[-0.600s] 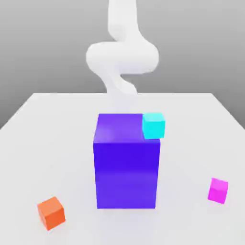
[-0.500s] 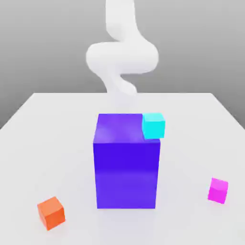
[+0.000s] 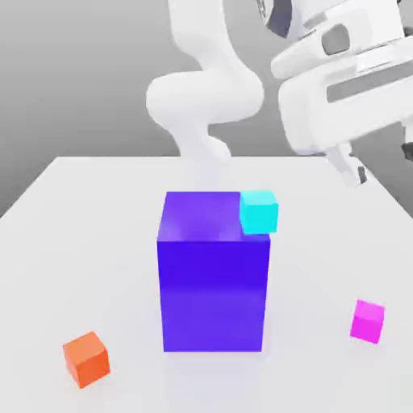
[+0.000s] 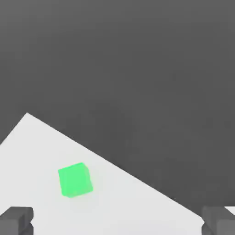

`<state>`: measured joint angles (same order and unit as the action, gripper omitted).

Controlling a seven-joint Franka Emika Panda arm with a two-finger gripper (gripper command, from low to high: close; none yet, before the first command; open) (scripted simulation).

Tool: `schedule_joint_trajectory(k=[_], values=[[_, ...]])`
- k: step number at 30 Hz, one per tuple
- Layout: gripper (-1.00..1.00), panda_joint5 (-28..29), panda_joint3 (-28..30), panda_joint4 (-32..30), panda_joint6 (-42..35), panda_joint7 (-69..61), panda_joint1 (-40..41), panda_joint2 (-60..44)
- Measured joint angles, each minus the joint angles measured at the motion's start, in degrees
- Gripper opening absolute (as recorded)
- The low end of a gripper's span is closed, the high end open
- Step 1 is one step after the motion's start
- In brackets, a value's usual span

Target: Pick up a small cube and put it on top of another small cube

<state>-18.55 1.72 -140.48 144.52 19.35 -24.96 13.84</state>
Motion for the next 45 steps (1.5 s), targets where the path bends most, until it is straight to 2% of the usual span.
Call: schedule_joint_trajectory(k=[5,9,13,18,25,26,33,40,45], values=[[0.00,-0.6,-2.7,-2.3,3.6,-3.6,-3.4,-7.3],[0.00,1.5,-4.3,-4.2,7.0,-4.7,-6.9,-12.7],[0.00,6.7,-4.9,-6.3,10.5,-3.5,-9.7,-17.8],[0.00,17.4,-3.5,-8.7,14.8,1.2,-13.4,-23.4],[0.00,19.9,-2.2,-7.0,23.3,2.5,-14.8,-34.0],[-1.00,19.9,-2.2,-6.8,24.3,2.5,-14.8,-35.3],[-1.00,20.0,-2.3,-6.8,24.3,2.6,-14.7,-35.4],[-1.00,19.5,-2.7,-8.7,16.3,2.2,-14.4,-25.4],[-1.00,19.7,-3.8,-3.0,11.3,-7.5,-12.1,-26.0]])
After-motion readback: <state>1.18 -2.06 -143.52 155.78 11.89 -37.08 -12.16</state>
